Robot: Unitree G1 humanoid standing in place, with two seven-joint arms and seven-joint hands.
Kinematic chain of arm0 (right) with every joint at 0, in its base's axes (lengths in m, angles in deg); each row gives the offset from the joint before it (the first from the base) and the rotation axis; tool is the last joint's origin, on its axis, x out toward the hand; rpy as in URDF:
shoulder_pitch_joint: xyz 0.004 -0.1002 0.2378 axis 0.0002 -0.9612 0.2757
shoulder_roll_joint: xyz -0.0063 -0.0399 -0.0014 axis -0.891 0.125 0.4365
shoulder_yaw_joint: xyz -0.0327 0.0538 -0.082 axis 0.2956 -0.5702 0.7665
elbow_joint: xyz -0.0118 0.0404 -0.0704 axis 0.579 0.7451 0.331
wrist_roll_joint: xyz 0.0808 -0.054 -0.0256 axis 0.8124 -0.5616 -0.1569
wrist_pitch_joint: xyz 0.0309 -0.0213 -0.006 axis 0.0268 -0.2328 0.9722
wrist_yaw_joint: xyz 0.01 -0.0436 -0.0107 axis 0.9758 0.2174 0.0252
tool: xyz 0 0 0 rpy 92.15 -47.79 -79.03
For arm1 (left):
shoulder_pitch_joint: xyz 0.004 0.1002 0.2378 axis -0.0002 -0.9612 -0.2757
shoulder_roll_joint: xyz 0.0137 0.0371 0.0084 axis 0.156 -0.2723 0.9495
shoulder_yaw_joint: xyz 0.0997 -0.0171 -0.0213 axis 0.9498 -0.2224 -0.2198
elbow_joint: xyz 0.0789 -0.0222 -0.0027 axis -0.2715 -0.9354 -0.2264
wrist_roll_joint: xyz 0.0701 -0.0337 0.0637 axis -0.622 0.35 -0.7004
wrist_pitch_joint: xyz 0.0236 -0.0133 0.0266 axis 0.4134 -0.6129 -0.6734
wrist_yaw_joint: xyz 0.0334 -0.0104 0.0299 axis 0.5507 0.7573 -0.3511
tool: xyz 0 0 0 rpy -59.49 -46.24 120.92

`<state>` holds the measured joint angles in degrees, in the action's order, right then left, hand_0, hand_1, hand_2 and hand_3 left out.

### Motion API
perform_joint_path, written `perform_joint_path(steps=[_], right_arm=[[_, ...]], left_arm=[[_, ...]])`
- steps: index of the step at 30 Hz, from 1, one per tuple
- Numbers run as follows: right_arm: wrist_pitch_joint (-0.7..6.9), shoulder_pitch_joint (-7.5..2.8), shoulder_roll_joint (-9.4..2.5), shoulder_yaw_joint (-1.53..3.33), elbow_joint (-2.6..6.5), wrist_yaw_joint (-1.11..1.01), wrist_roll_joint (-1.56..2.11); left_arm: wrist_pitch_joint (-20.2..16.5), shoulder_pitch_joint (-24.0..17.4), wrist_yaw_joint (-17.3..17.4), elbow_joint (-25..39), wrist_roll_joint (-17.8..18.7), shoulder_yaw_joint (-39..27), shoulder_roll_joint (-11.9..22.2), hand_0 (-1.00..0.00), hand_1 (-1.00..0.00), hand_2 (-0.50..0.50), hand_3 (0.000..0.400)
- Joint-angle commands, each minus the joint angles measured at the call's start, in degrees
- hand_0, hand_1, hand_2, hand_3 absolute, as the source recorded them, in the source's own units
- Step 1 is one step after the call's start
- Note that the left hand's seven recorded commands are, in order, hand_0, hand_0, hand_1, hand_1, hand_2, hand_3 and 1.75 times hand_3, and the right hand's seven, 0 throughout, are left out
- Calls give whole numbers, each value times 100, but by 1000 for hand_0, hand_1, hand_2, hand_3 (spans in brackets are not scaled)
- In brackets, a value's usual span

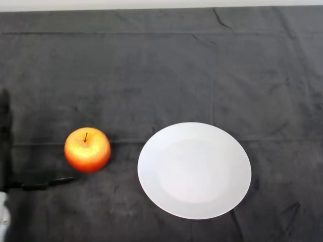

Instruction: Move the apple to the plate

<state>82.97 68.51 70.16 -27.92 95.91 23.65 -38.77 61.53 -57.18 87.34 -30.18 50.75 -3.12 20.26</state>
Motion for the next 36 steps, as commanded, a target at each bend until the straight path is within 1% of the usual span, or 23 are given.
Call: perform_joint_path(steps=[1,16,24,25,26,27,28,29,30,31,33,34,35,36], right_arm=[[-31,53,133,-89,-16,-13,84],[-31,47,127,-89,-32,-5,87],[-30,44,124,-89,-39,-1,88],[-30,44,124,-89,-40,-1,89],[-30,43,124,-89,-40,-1,89],[-30,43,123,-89,-41,0,89],[-30,43,123,-89,-42,0,89],[-30,43,123,-89,-42,1,90],[-30,42,123,-89,-43,1,90],[-30,42,123,-89,-44,1,90],[-30,42,122,-89,-45,2,90],[-29,42,122,-89,-45,2,91],[-29,42,122,-89,-45,3,91],[-29,41,122,-89,-46,3,91]], left_arm=[[-58,16,44,209,-119,82,-7,0,0,0,0],[-205,-34,129,354,-243,580,-171,0,0,0,0],[-357,-35,268,379,-151,806,-214,0,0,0,0],[-372,-34,298,377,-129,826,-207,-184,0,-92,74],[-390,-32,325,378,-109,842,-199,-471,0,-235,188],[-407,-29,356,377,-87,858,-189,-698,0,-349,279],[-417,-27,384,370,-68,872,-177,-890,-55,-418,356],[-421,-27,404,362,-53,883,-166,-988,-294,-347,395],[-424,-29,425,349,-39,897,-153,-1000,-604,-198,400],[-427,-29,435,340,-31,908,-144,-1000,-741,-129,400],[-445,-22,448,324,-23,932,-126,-1000,-808,-96,400],[-457,-18,450,321,-21,943,-118,-1000,-808,-96,400],[-473,-15,448,325,-22,954,-112,-1000,-929,-35,400],[-487,-16,442,332,-25,967,-106,-1000,-945,-27,400]])
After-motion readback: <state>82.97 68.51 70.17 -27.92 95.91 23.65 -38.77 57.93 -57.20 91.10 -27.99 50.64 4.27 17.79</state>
